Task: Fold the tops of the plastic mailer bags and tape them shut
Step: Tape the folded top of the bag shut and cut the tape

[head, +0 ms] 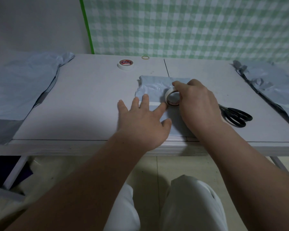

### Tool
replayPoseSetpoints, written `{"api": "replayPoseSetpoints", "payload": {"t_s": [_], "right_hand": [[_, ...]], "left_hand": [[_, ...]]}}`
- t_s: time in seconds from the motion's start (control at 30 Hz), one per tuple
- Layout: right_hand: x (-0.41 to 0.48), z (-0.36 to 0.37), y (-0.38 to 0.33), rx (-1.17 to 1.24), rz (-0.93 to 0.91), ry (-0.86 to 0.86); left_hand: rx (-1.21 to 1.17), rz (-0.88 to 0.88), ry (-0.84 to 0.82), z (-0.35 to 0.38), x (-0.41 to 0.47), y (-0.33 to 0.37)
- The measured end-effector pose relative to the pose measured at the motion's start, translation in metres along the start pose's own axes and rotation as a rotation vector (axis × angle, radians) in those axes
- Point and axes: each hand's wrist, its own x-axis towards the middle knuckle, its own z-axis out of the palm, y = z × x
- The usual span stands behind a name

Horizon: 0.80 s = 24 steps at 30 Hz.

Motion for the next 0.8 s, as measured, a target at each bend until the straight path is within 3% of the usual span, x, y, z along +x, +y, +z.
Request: {"api": "replayPoseSetpoints", "payload": {"t_s": [0.27,0.63,0.8], "right_hand": [[-0.006,0.018,0.009,0.355,0.1,0.076],[-0.006,0.02,0.017,0.385,0.086,0.018],[-0.006,0.022,0.017,0.365,0.067,0.026]], "left_hand": [[-0.008,-0.035,-0.041,-0.001,-0.001,0.003],[-0.021,-0.083,-0.112,-0.011,0.0,0.005],[-0.045,0.006,-0.053,-0.014,0.005,0.021]]}}
